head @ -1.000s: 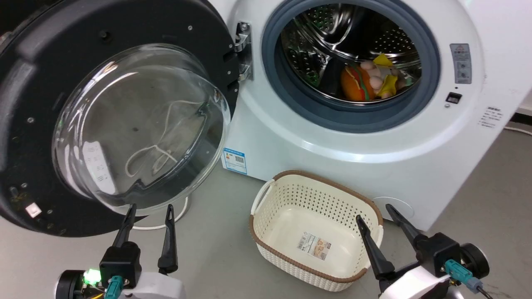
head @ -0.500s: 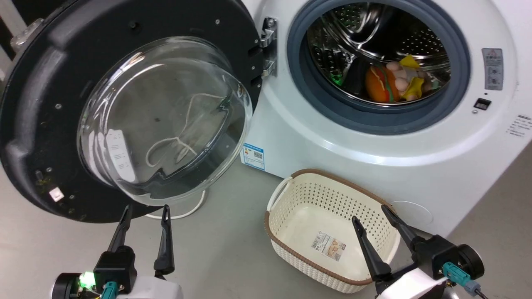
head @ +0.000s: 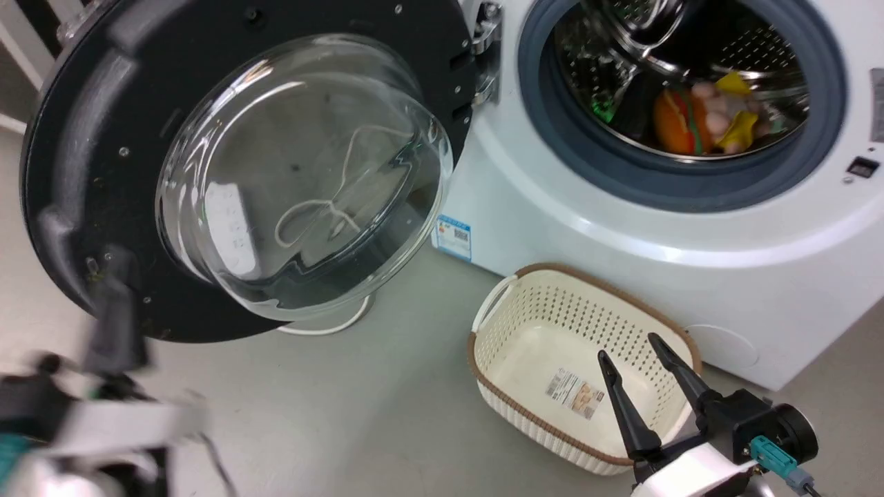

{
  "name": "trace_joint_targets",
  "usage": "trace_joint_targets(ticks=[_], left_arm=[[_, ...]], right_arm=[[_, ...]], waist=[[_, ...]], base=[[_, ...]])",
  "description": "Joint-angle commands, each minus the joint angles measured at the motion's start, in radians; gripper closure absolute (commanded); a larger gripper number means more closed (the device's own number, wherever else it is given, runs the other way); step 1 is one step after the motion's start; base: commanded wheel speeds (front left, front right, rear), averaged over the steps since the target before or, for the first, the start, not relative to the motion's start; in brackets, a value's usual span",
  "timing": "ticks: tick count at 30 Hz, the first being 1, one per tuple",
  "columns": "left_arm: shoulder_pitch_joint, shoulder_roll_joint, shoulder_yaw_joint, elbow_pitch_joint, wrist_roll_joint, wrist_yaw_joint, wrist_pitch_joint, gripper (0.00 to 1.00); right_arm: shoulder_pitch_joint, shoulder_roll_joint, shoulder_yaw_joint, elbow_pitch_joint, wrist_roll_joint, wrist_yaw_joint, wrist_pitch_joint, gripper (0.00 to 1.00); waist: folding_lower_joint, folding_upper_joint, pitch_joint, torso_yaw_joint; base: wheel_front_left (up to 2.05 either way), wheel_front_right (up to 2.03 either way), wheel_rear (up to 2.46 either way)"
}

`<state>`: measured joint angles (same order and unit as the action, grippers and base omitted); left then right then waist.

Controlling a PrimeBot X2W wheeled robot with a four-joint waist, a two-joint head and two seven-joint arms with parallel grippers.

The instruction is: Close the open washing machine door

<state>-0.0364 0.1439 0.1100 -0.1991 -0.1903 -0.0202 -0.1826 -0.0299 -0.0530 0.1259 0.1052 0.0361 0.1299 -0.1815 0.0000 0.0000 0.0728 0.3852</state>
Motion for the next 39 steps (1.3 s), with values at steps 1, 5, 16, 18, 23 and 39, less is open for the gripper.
trace_joint_targets(ticks=[1,5,16,18,23,39], left_arm=[[-0.038,0.025,0.028,-0.014,-0.023,-0.009,-0.009,1.0],[-0.182,0.124,0.172,0.013,-0.195,-0.035,0.032,1.0],[-0.488,0.321,0.403,0.365,-0.579,0.024,0.304,1.0],[-0.54,0.332,0.428,0.449,-0.676,0.052,0.402,1.0],[-0.62,0.361,0.459,0.601,-0.87,0.086,0.64,1.0],[-0.568,0.323,0.506,0.597,-1.252,0.079,1.165,1.0]], right_arm=[[-0.013,-0.001,0.001,-0.004,-0.003,0.001,-0.01,0.0],[-0.041,-0.009,0.024,-0.008,-0.009,0.001,-0.021,0.0],[-0.092,-0.046,0.043,-0.006,-0.003,0.001,-0.041,0.0],[-0.097,-0.049,0.045,-0.004,0.0,0.001,-0.046,0.0],[-0.108,-0.054,0.059,0.005,0.006,0.001,-0.056,0.0],[-0.096,-0.047,0.05,0.036,0.01,0.001,-0.08,0.0]], waist=[[0.0,0.0,0.018,0.009],[0.0,0.0,0.073,-0.007],[0.0,0.0,0.154,-0.036],[0.0,0.0,0.163,-0.038],[0.0,0.0,0.181,-0.036],[0.0,0.0,0.153,-0.016]], base=[[0.0,0.0,0.0],[0.0,0.0,0.0],[0.0,0.0,0.0],[0.0,0.0,0.0],[0.0,0.0,0.0],[0.0,0.0,0.0]])
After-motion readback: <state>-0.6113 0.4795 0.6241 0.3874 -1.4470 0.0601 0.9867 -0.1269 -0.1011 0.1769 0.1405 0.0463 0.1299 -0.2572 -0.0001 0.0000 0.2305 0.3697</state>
